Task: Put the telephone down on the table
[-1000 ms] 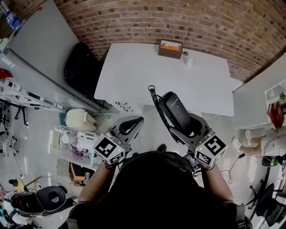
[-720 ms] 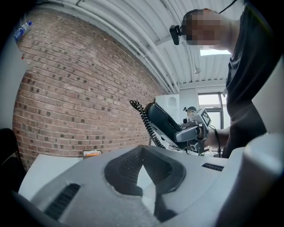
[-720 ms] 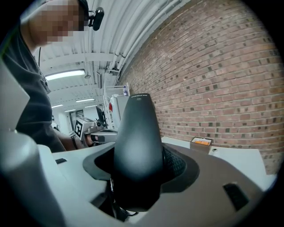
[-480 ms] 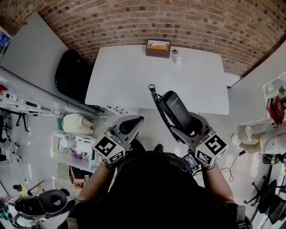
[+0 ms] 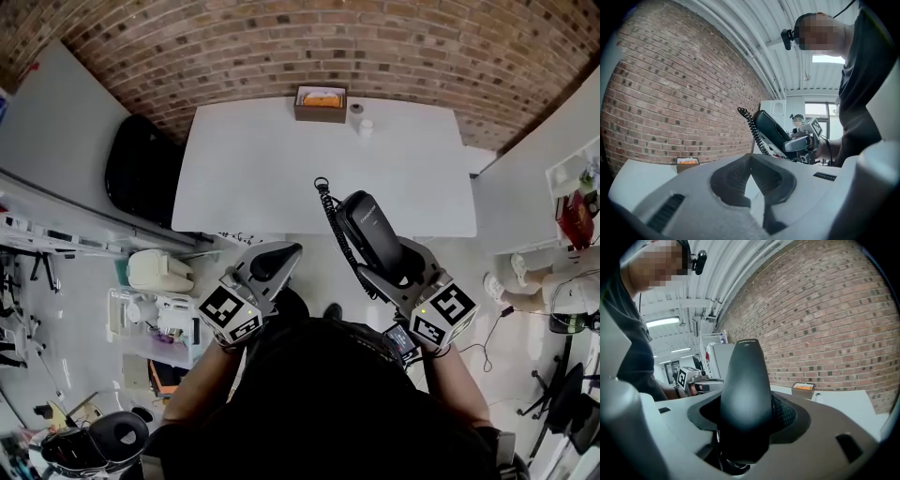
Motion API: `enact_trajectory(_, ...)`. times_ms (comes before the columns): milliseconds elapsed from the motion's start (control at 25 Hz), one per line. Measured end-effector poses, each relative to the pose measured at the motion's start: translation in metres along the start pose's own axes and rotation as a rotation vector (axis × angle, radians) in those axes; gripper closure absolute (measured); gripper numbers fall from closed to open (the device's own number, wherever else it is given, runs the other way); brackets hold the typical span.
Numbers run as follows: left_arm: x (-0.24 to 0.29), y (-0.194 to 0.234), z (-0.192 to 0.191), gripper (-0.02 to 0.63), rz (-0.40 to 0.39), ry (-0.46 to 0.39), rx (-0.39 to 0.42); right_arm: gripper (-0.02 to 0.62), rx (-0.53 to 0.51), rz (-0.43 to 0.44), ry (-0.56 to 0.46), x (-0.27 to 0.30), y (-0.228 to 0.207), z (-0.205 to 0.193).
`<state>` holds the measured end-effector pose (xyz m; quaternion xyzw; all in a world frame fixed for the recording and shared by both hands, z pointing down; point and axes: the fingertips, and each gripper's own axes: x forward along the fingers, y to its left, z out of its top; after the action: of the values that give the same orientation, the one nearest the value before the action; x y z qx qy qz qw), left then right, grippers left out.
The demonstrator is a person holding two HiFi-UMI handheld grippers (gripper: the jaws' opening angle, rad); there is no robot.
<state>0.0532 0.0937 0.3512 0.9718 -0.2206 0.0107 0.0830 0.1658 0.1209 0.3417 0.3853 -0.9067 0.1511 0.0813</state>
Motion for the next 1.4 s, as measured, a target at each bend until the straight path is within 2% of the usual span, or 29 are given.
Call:
enact_trajectory(400,0.007,0.061,0.0,0.598,-0.067,-0.013,-0.032,0.324,0.018,-0.087,0.012,0.049,-0.019,0.013)
enact_trajectory(600,0.004,0.116,0.006,0.598,-0.108,-0.011,-0.038,0.324,0.018,-0.135,0.007,0.097,-0.031,0.032)
enact_trajectory(840,-0.011,0.191,0.031,0.598,-0.16,-0.008,-0.017,0.324,0.021,-0.188,0.0,0.166,-0.037,0.061)
enact_trajectory(1120,-0.032,0.254,0.043,0.598,-0.166,0.005,-0.005,0.324,0.036,-0.196,0.014,0.23,-0.033,0.078)
enact_trajectory(1400,-0.043,0.285,0.041,0.598,-0.13,0.001,-0.032,0.324,0.031,-0.139,0.045,0.271,-0.029,0.082)
